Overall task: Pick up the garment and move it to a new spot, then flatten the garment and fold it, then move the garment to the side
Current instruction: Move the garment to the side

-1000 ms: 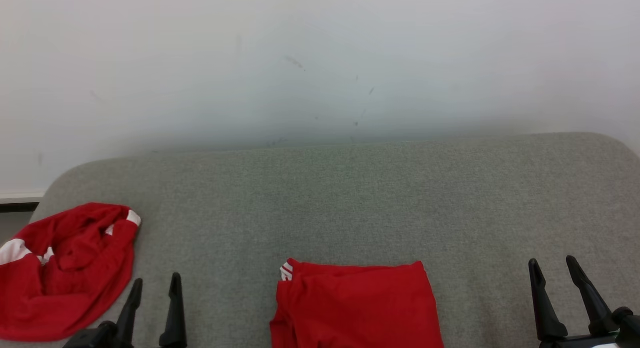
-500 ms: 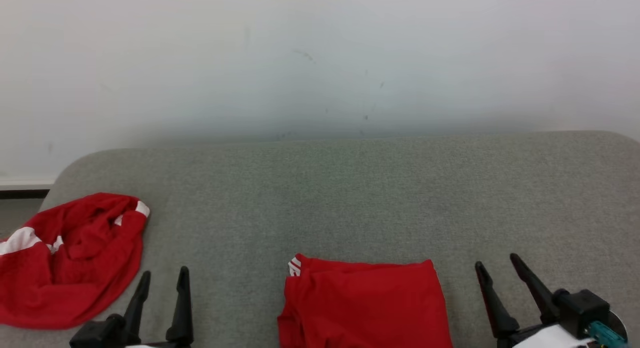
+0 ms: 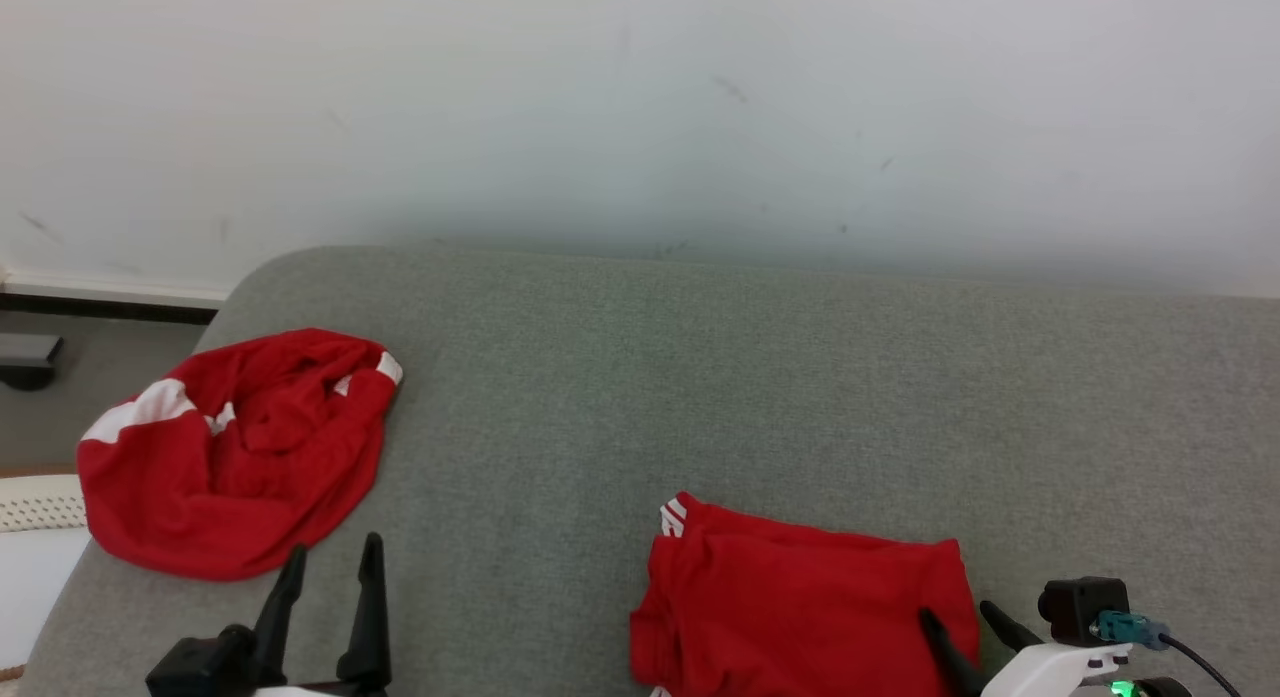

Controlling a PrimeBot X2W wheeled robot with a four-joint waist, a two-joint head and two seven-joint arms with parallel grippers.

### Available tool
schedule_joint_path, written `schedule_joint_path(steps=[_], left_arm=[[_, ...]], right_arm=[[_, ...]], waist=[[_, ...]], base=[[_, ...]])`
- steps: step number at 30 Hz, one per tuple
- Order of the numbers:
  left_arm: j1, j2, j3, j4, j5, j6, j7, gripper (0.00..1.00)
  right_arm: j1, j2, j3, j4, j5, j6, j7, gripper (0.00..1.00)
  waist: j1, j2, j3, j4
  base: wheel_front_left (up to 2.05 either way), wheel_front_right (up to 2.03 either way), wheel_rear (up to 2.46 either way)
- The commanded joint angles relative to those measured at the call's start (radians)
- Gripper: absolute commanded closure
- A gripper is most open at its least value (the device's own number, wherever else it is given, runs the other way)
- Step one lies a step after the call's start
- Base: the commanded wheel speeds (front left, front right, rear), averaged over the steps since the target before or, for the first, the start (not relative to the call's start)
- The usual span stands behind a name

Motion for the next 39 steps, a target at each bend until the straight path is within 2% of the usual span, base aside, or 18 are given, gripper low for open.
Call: schedule_joint_path(steps=[1, 6, 13, 14, 15, 16, 22, 29, 39], left_arm=[[-0.007, 0.003, -0.002, -0.001, -0.005, -0.004, -0.002, 0.0], [-0.013, 0.003, -0.003, 0.002, -0.009, -0.004, -0.002, 0.0], [-0.02, 0.003, -0.007, 0.004, -0.003, -0.004, -0.002, 0.0], [-0.02, 0.003, -0.008, 0.004, -0.003, -0.004, -0.002, 0.0], [-0.019, 0.003, -0.008, 0.004, -0.002, -0.004, -0.002, 0.0], [-0.018, 0.003, -0.006, 0.005, -0.001, -0.004, -0.002, 0.0], [-0.01, 0.003, -0.005, 0.005, 0.002, -0.005, -0.002, 0.0], [-0.014, 0.003, -0.014, -0.013, 0.006, -0.006, -0.002, 0.0], [-0.055, 0.003, -0.131, -0.022, -0.032, -0.006, -0.002, 0.0]], right_arm=[[-0.013, 0.005, -0.022, 0.035, 0.014, 0.0, 0.029, 0.0], [-0.014, 0.034, -0.028, 0.096, 0.062, 0.0, 0.125, 0.0], [0.0, 0.062, 0.025, 0.146, 0.135, 0.004, 0.27, 0.0], [-0.003, 0.061, 0.031, 0.137, 0.142, 0.004, 0.268, 0.55], [-0.009, 0.055, 0.034, 0.128, 0.147, 0.004, 0.26, 0.8], [-0.013, 0.049, 0.035, 0.121, 0.15, 0.005, 0.248, 1.0], [-0.046, -0.003, 0.035, 0.079, 0.151, 0.0, 0.179, 1.0], [-0.117, -0.047, 0.032, 0.04, 0.133, 0.0, 0.094, 1.0], [-0.19, -0.088, -0.001, 0.061, 0.111, 0.0, 0.021, 1.0]], waist=[[0.0, 0.0, 0.013, 0.024], [0.0, 0.0, 0.029, 0.048], [0.0, 0.0, 0.031, 0.063], [0.0, 0.0, 0.029, 0.063], [0.0, 0.0, 0.028, 0.063], [0.0, 0.0, 0.025, 0.062], [0.0, 0.0, 0.004, 0.036], [0.0, 0.0, -0.008, -0.031], [0.0, 0.0, -0.006, -0.166]], base=[[0.0, 0.0, 0.0], [0.0, 0.0, 0.0], [0.0, 0.0, 0.0], [0.0, 0.0, 0.0], [0.0, 0.0, 0.0], [0.0, 0.0, 0.0], [0.0, 0.0, 0.0], [0.0, 0.0, 0.0], [0.0, 0.0, 0.0]])
